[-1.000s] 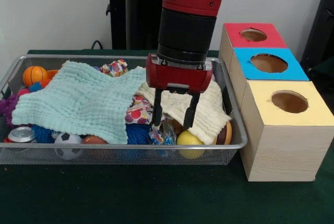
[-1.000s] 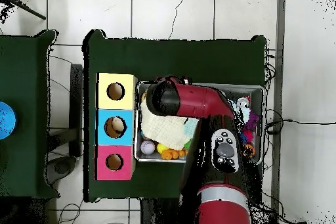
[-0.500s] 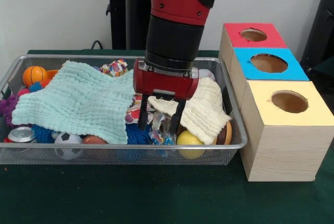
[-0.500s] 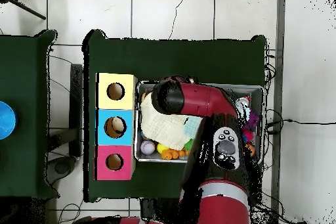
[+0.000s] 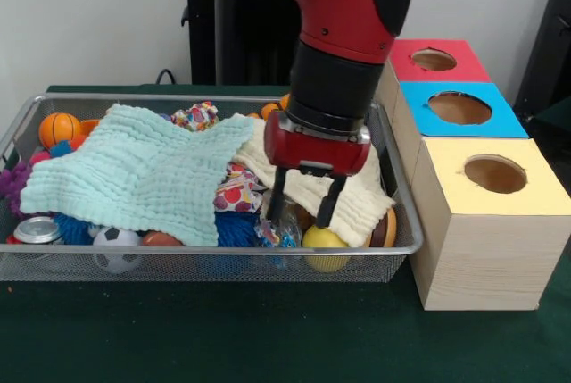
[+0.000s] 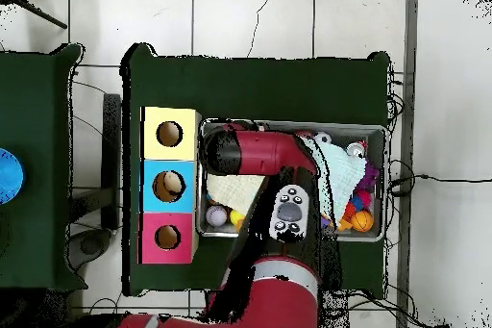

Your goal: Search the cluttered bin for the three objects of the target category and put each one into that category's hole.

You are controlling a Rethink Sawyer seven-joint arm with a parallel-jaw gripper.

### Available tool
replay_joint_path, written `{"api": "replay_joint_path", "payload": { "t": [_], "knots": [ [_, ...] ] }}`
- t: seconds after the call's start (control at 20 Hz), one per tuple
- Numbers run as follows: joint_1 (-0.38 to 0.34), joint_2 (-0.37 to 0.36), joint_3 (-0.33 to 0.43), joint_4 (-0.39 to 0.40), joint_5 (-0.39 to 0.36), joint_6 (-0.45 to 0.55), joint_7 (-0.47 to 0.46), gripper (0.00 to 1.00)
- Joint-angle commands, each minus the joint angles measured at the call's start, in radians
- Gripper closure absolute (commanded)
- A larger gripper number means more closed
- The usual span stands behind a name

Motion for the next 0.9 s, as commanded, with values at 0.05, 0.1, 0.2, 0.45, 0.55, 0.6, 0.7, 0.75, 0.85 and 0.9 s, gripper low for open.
{"api": "replay_joint_path", "payload": {
  "t": [0.05,0.1,0.2,0.45,0.55,0.6,0.7,0.75,0.85,0.9],
  "knots": [
    [0.055,0.102,-0.019,0.007,0.018,0.005,0.234,0.00],
    [0.060,0.111,-0.030,0.001,0.021,0.004,0.237,0.00],
    [0.070,0.126,-0.056,-0.014,0.024,0.006,0.244,0.00],
    [0.049,0.146,-0.068,-0.037,0.023,-0.003,0.213,0.00],
    [0.037,0.144,-0.061,-0.029,0.019,-0.017,0.200,0.00],
    [0.034,0.140,-0.060,-0.027,0.018,-0.014,0.197,0.00],
    [0.028,0.130,-0.055,-0.020,0.021,-0.010,0.195,0.00],
    [0.027,0.126,-0.053,-0.018,0.021,-0.008,0.191,0.00],
    [0.028,0.114,-0.054,-0.004,0.020,-0.010,0.194,0.00],
    [0.028,0.108,-0.053,0.008,0.019,-0.016,0.196,0.00]
  ]
}}
